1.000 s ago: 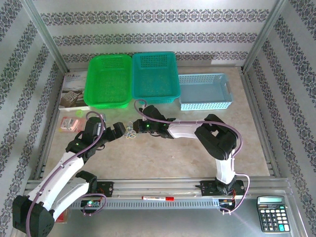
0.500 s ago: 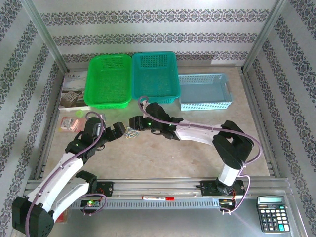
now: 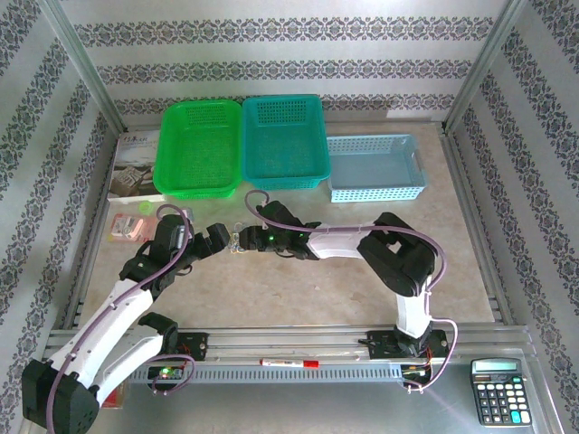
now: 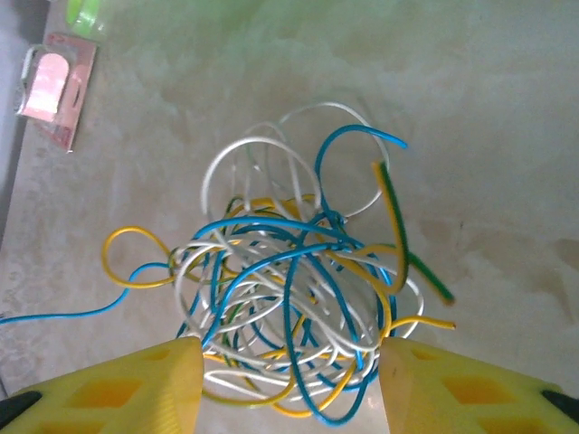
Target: Untangle the cables
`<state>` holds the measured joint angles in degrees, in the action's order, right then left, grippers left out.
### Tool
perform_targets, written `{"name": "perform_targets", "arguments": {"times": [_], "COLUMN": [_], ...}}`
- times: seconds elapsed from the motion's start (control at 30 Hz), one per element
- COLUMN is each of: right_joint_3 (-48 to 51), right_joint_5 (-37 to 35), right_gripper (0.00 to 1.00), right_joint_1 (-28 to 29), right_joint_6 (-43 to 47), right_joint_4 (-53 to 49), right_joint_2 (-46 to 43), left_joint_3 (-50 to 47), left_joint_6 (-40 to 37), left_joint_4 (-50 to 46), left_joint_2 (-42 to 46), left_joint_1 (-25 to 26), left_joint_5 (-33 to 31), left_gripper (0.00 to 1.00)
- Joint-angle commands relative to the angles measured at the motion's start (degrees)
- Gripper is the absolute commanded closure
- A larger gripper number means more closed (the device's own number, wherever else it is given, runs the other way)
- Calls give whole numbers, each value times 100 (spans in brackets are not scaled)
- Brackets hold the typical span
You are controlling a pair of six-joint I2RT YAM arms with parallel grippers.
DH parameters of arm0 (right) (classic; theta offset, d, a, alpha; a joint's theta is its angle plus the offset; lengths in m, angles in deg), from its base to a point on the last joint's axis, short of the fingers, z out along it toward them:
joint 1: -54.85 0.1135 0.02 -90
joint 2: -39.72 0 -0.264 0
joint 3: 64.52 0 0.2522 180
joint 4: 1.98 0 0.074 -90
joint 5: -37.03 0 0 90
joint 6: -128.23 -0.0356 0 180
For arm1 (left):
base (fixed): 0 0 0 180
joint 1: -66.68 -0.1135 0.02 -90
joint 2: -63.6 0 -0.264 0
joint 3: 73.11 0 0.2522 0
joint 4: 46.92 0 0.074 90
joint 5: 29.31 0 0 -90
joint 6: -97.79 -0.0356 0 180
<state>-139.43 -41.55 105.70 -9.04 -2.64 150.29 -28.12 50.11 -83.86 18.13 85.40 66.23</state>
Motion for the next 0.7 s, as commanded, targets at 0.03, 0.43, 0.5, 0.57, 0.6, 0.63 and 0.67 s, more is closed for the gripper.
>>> {"name": "perform_targets", "arguments": {"times": [0.03,0.43,0.5,0.57,0.6,0.63,0.67], "right_joint_3": [-310,201,329,457,512,566,621], "right_joint_5": [50,183,101,16,2,2,13], "right_gripper": [53,100,100,100,100,100,100], "right_joint_1": [4,-58,-49,-49,-55,-49,-54], "right_joint_6": [-74,451,529,547,560,568,599], "right_joint_4": [112,-58,-134,-177,-181,-180,-158], "right_joint_2": [255,-1013,-1282,-1521,-1596,-1671,-1735], "left_joint_3": [168,118,117,125,127,124,125], "left_joint_6": [74,135,119,106,91,84,73], "left_joint_4": [-73,76,92,103,102,100,102], "left_joint_2": [-22,-131,-160,-190,-205,-215,-239], "left_joint_1": [74,79,82,87,81,87,84], "left_joint_5": [-45,2,-8,-13,-16,-13,-22], "left_gripper": [0,0,0,0,0,0,0]}}
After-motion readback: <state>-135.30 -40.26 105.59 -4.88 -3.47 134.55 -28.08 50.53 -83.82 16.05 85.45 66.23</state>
